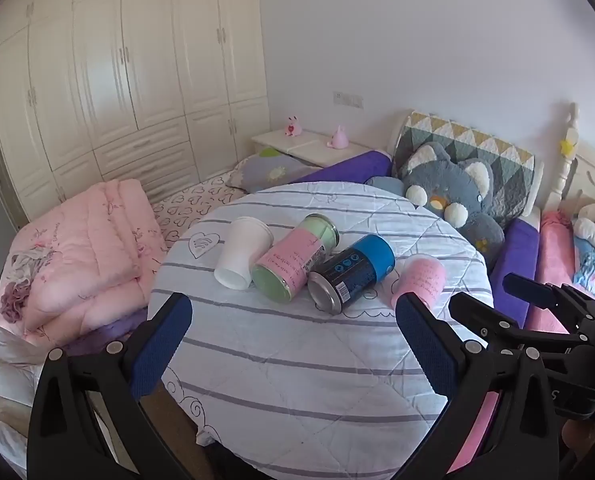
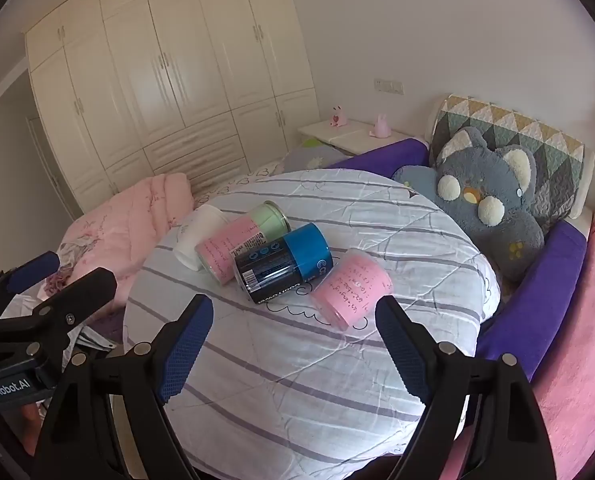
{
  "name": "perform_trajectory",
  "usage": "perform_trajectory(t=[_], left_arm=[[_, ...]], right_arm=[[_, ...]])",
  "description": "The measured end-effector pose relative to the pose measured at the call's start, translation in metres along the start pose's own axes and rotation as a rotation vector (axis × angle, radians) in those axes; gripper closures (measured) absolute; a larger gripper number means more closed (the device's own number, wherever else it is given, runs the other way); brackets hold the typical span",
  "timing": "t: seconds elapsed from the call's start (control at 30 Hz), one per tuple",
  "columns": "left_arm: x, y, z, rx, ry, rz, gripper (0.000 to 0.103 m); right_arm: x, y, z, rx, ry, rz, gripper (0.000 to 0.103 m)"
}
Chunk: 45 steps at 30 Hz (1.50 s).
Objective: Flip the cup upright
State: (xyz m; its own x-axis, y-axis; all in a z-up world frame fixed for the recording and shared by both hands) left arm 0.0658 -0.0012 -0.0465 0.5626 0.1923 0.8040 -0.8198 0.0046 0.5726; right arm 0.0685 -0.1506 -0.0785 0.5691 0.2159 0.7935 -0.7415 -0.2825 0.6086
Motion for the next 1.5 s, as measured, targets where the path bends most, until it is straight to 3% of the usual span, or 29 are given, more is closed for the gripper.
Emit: perform_trajectory(t=[0.2, 0.33, 0.8, 1.5], left_arm=[[0.002, -0.025, 0.002, -0.001, -0.024, -0.084, 0.0], [0.001, -0.035, 0.009, -0.005, -0.048, -0.057, 0.0], [0.002, -0.068, 0.017, -0.009, -0.082, -0.113, 0.0], [0.012, -0.073, 0.014, 0.04, -0.057, -0.072, 0.0]], right_arm=[[-0.002, -0.011, 0.005, 0.018, -0.058, -0.018, 0.018], [-0.002, -0.025, 0.008, 0.001, -0.057, -0.022, 0.018], [-0.002, -0.045, 0.033, -0.025, -0.079, -0.056, 0.019], [0.009, -0.055, 0.034, 0.0, -0.059, -0.031, 0.018]])
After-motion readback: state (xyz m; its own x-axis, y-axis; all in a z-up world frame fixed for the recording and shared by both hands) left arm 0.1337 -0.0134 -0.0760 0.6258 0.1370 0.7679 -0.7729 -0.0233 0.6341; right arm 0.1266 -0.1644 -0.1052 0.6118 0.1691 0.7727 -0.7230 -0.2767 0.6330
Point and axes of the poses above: each gripper's, at about its wrist camera, not at the fingertips, and y roughly against the way its jaws point, z to its right, x to its top, the point moved 8 cm from there along -y, roughly the way its jaws point, and after that the axes turned 15 degrees about y, right-handed, at the moved point
